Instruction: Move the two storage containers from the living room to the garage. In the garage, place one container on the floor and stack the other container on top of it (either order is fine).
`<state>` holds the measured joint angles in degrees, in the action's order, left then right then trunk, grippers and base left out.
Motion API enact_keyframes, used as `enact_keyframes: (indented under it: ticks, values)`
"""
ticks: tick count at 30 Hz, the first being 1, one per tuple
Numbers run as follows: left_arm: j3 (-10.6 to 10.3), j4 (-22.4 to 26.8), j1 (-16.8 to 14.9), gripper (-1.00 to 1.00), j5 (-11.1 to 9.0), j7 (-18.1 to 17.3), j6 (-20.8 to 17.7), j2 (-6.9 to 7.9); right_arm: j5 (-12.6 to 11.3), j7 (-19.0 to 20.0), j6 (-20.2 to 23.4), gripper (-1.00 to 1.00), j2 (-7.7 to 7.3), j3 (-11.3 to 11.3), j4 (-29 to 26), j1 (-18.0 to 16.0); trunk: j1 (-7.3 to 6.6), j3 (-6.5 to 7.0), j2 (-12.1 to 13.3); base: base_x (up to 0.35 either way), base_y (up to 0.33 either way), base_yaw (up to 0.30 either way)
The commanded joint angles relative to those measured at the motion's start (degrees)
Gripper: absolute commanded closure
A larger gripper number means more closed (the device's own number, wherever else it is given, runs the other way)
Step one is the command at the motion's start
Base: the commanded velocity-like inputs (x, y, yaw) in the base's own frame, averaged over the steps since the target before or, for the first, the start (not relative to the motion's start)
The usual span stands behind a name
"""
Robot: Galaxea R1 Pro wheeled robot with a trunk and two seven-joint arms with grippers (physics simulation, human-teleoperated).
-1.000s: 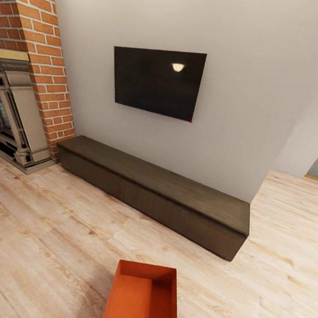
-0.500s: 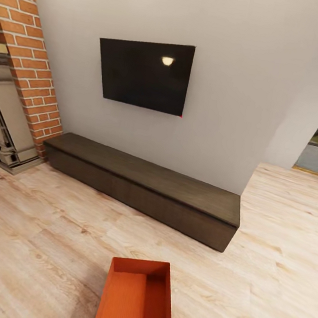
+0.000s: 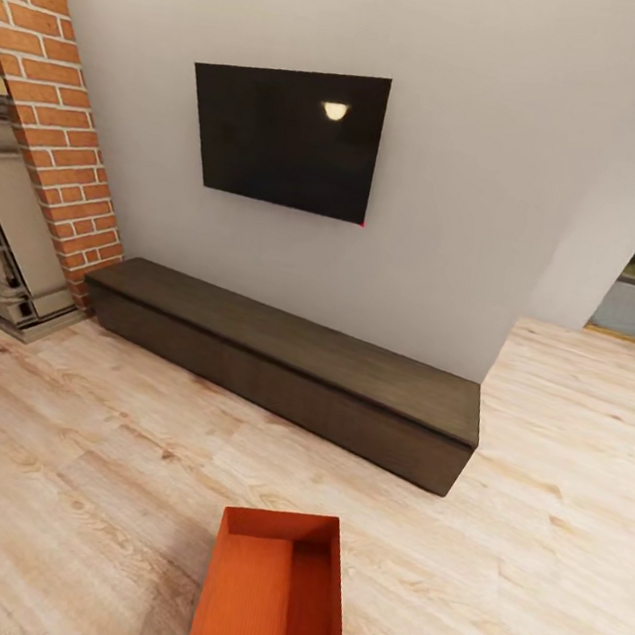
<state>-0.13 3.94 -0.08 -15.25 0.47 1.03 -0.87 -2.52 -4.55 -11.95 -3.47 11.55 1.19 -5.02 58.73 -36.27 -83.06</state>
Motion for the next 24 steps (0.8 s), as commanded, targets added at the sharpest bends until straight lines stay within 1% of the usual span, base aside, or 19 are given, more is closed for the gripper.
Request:
enact_keyframes:
  ticks: [1,24]
  values:
    - [-0.02,0.01,-0.01,-1.0,-0.27,0.03,0.11,-0.01,-0.22,-0.12,-0.22,-1.0,0.0,0.48,0.13,-0.06,0.0,-0.14,-0.02,0.0,0.0,0.0]
    - [-0.05,0.01,-0.01,-1.0,-0.27,0.05,0.11,-0.01,-0.46,0.07,-0.54,-1.0,0.03,0.47,0.18,-0.05,0.0,-2.28,-0.02,0.0,0.0,0.0]
